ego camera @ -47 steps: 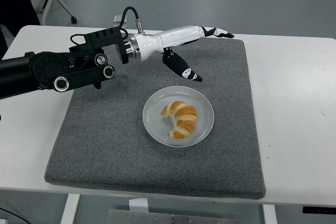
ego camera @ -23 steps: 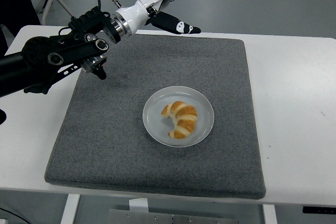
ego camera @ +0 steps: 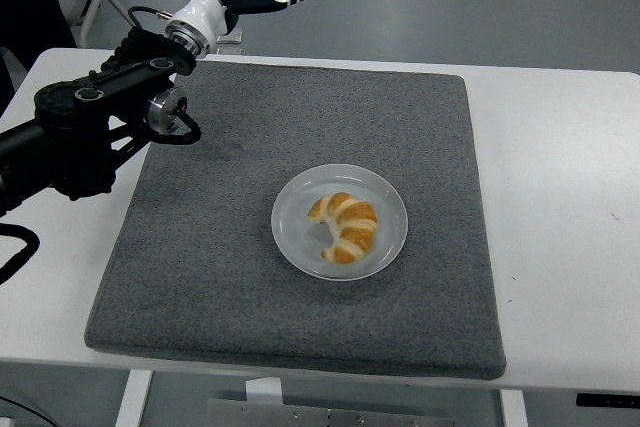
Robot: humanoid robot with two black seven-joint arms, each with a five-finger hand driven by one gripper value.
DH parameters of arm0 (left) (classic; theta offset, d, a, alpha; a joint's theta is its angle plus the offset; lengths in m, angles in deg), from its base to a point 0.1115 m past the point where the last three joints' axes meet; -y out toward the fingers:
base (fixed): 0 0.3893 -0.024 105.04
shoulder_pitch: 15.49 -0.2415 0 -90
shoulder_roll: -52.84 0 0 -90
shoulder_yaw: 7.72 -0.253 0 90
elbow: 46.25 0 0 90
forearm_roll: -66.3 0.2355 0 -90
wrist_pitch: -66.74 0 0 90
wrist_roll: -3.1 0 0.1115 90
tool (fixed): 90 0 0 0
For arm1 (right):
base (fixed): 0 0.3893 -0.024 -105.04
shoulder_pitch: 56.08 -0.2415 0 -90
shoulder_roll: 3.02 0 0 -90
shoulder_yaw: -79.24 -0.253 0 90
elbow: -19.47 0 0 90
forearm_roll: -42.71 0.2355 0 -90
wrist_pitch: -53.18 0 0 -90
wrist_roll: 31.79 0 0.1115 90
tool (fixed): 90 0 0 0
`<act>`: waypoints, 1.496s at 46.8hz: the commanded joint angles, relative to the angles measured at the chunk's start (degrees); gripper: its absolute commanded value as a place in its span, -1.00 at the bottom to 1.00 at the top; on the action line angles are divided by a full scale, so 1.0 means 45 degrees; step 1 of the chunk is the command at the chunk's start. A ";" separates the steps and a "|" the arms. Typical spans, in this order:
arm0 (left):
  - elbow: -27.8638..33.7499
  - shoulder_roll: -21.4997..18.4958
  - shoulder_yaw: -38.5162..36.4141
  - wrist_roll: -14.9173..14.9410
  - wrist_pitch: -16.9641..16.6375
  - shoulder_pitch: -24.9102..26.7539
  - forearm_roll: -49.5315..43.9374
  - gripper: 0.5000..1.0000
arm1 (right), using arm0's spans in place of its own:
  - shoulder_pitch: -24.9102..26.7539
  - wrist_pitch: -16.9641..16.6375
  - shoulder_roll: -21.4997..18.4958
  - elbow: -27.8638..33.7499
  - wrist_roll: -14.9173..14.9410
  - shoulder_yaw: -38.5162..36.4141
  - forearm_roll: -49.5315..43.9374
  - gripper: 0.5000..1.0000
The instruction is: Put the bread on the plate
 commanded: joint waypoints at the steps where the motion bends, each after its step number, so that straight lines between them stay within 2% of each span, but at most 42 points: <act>1: -0.0376 0.0023 0.0239 0.0018 0.0048 -0.0070 -0.0905 0.97 | -0.0003 -0.0012 0.0000 0.0001 -0.0001 0.0000 -0.0001 0.72; 13: -0.1334 0.0217 0.0551 0.0037 0.0009 -0.0089 -0.3914 0.97 | -0.0002 -0.0011 0.0000 0.0001 -0.0001 0.0000 -0.0001 0.72; 21: -0.1900 0.0550 0.1215 0.0037 -0.0011 -0.0459 -0.4794 0.97 | -0.0003 0.0008 0.0000 0.0001 -0.0001 0.0000 -0.0001 0.72; 27: -0.1940 0.0706 0.2075 0.0154 0.0029 -0.0733 -0.4873 0.97 | -0.0003 -0.0012 0.0000 0.0001 -0.0001 0.0000 -0.0001 0.72; 40: -0.2564 0.1506 0.3285 0.0916 -0.0011 -0.1222 -0.5067 0.97 | 0.0017 -0.0090 0.0000 0.0001 -0.0001 0.0039 -0.0001 0.73; 50: -0.2643 0.1663 0.4945 0.0916 0.0146 -0.1730 -0.5224 0.97 | 0.0036 -0.0090 0.0000 0.0001 -0.0001 0.0039 -0.0021 0.72; 58: -0.2643 0.1663 0.5630 0.1033 0.0633 -0.1788 -0.5244 0.97 | 0.0017 -0.0090 0.0000 0.0001 -0.0001 0.0039 -0.0021 0.73; 66: -0.2643 0.1663 0.5748 0.2048 0.0653 -0.1769 -0.5244 0.97 | 0.0017 -0.0090 0.0000 0.0001 -0.0001 0.0039 -0.0021 0.72; 70: -0.2643 0.1663 0.5767 0.2186 0.0653 -0.1769 -0.5244 0.97 | 0.0017 -0.0109 0.0000 0.0001 -0.0001 0.0039 -0.0001 0.72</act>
